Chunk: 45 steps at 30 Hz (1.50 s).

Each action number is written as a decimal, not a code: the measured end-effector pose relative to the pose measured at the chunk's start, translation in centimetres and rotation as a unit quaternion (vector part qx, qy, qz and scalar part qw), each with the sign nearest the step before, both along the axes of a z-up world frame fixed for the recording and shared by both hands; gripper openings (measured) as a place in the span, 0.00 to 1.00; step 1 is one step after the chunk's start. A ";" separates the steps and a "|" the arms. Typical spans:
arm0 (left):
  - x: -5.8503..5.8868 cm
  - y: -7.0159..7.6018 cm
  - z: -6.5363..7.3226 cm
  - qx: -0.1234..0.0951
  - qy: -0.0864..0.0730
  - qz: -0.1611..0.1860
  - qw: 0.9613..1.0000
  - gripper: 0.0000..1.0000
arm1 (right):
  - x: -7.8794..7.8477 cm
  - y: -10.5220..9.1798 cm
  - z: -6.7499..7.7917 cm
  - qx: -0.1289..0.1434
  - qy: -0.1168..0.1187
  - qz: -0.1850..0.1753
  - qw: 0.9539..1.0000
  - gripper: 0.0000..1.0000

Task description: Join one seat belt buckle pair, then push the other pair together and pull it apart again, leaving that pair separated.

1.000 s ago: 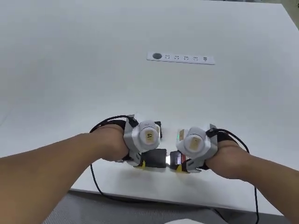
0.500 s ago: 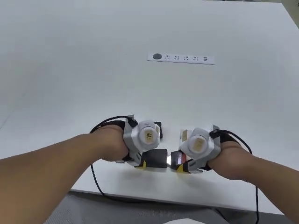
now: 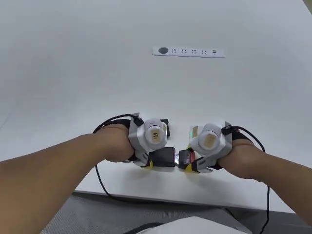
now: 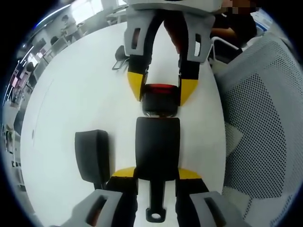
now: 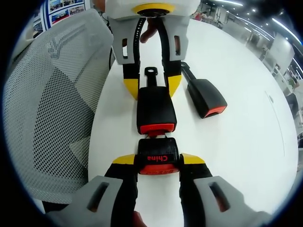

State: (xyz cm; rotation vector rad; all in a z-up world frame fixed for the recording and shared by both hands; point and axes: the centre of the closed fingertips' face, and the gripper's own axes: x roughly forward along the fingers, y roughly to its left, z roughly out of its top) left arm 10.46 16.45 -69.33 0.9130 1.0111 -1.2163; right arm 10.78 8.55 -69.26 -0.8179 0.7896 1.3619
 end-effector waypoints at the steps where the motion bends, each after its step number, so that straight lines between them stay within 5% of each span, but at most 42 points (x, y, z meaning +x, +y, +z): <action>1: 0.0 0.0 0.0 0.001 0.000 0.000 1.000 0.29 | 0.0 0.0 0.0 0.000 -0.001 0.000 1.000 0.33; 11: 0.2 0.3 0.1 0.002 0.011 0.031 0.999 0.31 | 0.1 -0.1 0.1 0.009 -0.009 0.008 1.000 0.34; 17: -0.2 0.5 0.8 -0.027 0.021 0.062 0.997 0.33 | 0.2 -0.2 1.0 0.019 -0.006 -0.010 1.000 0.33; 24: 1.5 1.9 3.7 -0.058 0.002 0.084 0.995 0.33 | 0.9 -1.6 3.7 0.041 -0.011 -0.019 0.999 0.31; 28: 3.3 2.1 4.6 -0.079 -0.015 0.112 0.990 0.34 | 2.0 -3.1 3.7 0.037 -0.020 -0.031 0.999 0.32; 31: 5.0 2.2 4.6 -0.079 -0.036 0.119 0.989 0.36 | 3.2 -4.7 3.4 0.027 -0.028 -0.041 0.998 0.32; 36: 6.9 2.5 4.2 -0.076 -0.047 0.123 0.988 0.38 | 4.8 -6.6 3.3 0.020 -0.036 -0.059 0.997 0.34; 45: 8.0 1.9 3.3 -0.055 -0.044 0.099 0.993 0.40 | 7.8 -10.7 2.6 0.000 -0.046 -0.093 0.995 0.36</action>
